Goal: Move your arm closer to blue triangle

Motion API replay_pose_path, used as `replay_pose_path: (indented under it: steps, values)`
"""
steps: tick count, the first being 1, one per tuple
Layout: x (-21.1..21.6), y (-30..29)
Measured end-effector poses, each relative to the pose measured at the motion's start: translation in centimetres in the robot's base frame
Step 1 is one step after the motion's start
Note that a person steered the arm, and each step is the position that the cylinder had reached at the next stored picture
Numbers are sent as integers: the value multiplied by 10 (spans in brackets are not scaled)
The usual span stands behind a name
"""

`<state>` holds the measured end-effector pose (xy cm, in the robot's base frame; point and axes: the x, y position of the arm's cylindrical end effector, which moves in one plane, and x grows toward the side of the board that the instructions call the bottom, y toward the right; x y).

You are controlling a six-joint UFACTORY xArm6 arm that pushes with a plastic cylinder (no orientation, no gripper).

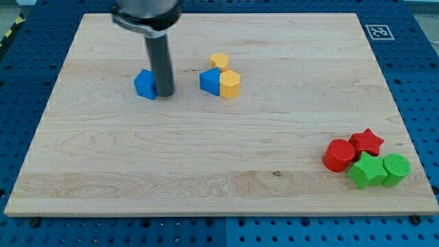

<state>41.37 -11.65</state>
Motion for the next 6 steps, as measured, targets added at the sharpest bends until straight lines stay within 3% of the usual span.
replay_pose_path:
  steps: [2,6]
  values:
    - [-3,-55]
    - [-8,94]
